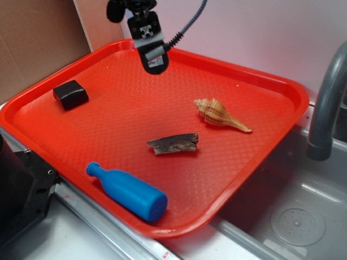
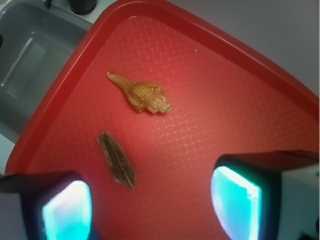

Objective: Grab the shell.

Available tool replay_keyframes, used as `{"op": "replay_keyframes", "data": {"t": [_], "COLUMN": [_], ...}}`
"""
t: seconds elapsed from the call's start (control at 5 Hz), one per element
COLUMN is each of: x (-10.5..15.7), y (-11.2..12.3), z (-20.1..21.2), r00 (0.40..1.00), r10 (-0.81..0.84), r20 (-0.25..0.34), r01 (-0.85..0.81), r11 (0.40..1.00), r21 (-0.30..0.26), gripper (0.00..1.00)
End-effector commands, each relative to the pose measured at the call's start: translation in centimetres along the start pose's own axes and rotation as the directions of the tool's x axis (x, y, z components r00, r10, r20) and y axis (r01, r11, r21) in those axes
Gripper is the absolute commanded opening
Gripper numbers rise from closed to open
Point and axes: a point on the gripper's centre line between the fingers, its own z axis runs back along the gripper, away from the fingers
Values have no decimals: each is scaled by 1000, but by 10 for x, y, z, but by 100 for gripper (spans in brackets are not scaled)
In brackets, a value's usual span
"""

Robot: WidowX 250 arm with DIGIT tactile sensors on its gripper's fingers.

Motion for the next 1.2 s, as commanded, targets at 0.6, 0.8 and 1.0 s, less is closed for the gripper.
{"op": "replay_keyframes", "data": {"t": [0.6,0.8,1.0], "x": [66,57,48], "y": [-10,-7,-7], "z": [-103,-111,-117], "r00": [933,932,937], "r10": [-335,-321,-286], "r20": [-128,-170,-199], "r01": [331,309,272], "r11": [942,946,958], "r21": [-57,-94,-96], "gripper": [100,100,100]}}
